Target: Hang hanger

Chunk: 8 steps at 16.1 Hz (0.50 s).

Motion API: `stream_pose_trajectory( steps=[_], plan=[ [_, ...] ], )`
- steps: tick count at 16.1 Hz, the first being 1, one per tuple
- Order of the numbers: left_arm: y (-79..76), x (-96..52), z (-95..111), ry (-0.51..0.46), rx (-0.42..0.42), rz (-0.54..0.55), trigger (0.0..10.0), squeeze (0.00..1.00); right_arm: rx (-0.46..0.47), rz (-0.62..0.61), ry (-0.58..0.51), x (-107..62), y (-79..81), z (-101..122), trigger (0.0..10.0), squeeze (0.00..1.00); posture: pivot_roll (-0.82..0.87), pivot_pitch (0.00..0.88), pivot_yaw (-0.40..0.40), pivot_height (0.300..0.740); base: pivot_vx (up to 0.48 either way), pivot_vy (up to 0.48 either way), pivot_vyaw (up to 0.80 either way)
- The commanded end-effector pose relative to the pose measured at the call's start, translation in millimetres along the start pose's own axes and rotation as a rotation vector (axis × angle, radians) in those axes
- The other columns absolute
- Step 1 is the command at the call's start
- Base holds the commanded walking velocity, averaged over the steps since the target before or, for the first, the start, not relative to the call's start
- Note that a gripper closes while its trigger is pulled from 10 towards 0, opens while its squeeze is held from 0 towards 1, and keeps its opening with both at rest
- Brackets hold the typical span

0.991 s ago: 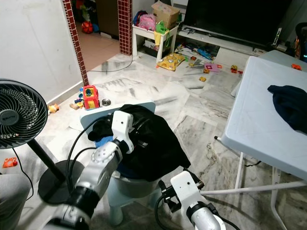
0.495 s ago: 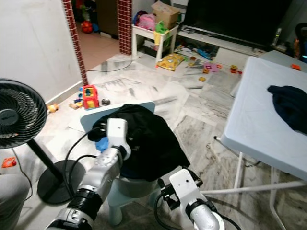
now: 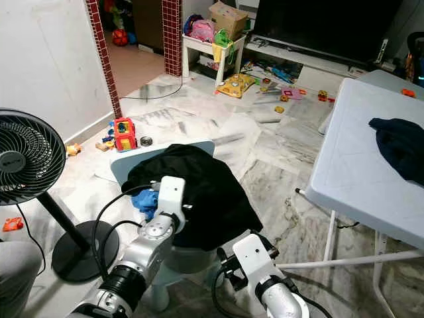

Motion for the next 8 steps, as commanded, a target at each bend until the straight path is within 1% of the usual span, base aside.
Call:
stream_pose_trajectory(
  steps=[1,2,3,4,5,6,7,8],
  plan=[
    [-51.3,0.7,37,-0.124,-0.007,-0.123,10.0,1.0,-0.008,-0.005,0.005,-0.9,-2.2,-1,10.0,0.0,0.0,0.0,-0.083,0.74,0.0,0.0,0.0],
    [-53.8,-2.4,53,-0.223,0.023,-0.14,10.0,1.0,-0.009,-0.004,0.003,0.3,-2.1,0,10.0,0.0,0.0,0.0,-0.082,0.74,0.0,0.0,0.0],
    [-57.6,-6.1,65,-0.298,0.051,-0.169,10.0,1.0,-0.01,-0.004,0.001,1.5,-2.7,0,10.0,0.0,0.01,0.0,-0.082,0.74,0.0,0.0,0.0],
    [-59.7,-8.7,72,-0.344,0.069,-0.187,10.0,1.0,-0.011,-0.005,0.0,2.4,-3.3,1,10.0,0.0,0.01,0.0,-0.082,0.74,0.0,0.0,0.0],
    [-61.9,-10.5,78,-0.366,0.05,-0.215,10.0,1.0,-0.013,-0.005,-0.002,3.2,-3.8,1,10.0,0.0,0.01,0.0,-0.082,0.74,0.0,0.0,0.0],
    [-64.1,-8.6,77,-0.308,-0.09,-0.264,10.0,1.0,-0.015,-0.005,-0.004,4.4,-4.5,2,10.0,0.0,0.01,0.0,-0.081,0.74,0.0,0.0,0.0],
    [-66.7,-6.2,69,-0.213,-0.256,-0.309,10.0,1.0,-0.017,-0.003,-0.005,4.8,-4.4,2,10.0,0.0,0.01,0.0,-0.081,0.74,0.0,0.0,0.0],
    [-67.8,-5.6,66,-0.18,-0.311,-0.318,10.0,1.0,-0.018,-0.002,-0.006,4.9,-4.1,2,10.0,0.0,0.01,0.0,-0.079,0.74,0.0,0.0,0.0]
  ],
)
Point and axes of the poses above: a point about 5 cm out from each wrist's last joint towards the gripper, its own x axis pointing out of the wrist towards the gripper, its own z axis along the axis of the wrist's last joint, y = z × x, the point moved 4 cm from there along x, pointing out of the wrist towards the gripper, and after that the axes turned 7 degrees about -x, right-handed, at the moved point
